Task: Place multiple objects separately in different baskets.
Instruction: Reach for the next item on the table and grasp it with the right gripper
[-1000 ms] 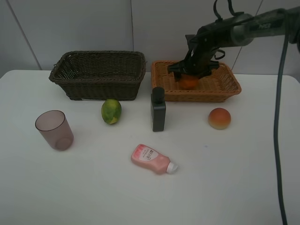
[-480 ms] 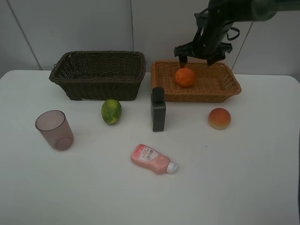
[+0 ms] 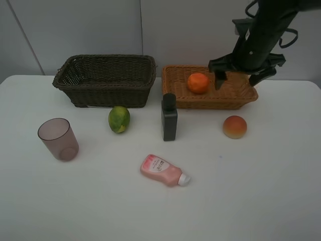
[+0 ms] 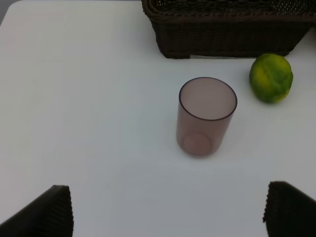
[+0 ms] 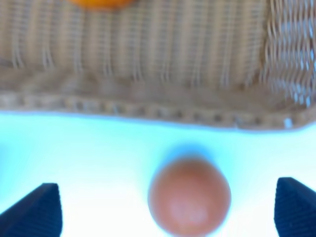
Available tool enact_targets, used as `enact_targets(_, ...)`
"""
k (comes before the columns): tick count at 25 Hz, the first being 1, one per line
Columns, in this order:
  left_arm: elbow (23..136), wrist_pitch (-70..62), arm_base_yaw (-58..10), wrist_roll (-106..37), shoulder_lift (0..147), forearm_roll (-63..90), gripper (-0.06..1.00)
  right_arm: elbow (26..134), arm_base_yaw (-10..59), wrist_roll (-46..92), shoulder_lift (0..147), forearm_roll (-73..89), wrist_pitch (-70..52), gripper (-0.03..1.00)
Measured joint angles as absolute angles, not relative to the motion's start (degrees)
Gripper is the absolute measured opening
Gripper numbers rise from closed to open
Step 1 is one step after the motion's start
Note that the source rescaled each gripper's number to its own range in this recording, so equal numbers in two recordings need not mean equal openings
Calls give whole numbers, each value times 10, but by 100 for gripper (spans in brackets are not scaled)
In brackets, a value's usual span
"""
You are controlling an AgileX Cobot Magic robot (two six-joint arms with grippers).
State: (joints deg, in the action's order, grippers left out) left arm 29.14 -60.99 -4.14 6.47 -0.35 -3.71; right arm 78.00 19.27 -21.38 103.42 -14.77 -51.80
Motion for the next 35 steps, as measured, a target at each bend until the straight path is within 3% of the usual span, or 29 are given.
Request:
enact_targets(6, 291, -610, -41, 65, -4, -37, 100, 677, 184, -214, 1008, -142, -443, 100)
enact_targets(17, 291, -610, -41, 65, -4, -37, 100, 529, 153, -214, 1007, -140, -247, 100)
enact_targets(35, 291, -610, -41, 65, -4, -37, 100, 521, 119, -248, 1053, -175, -149, 100)
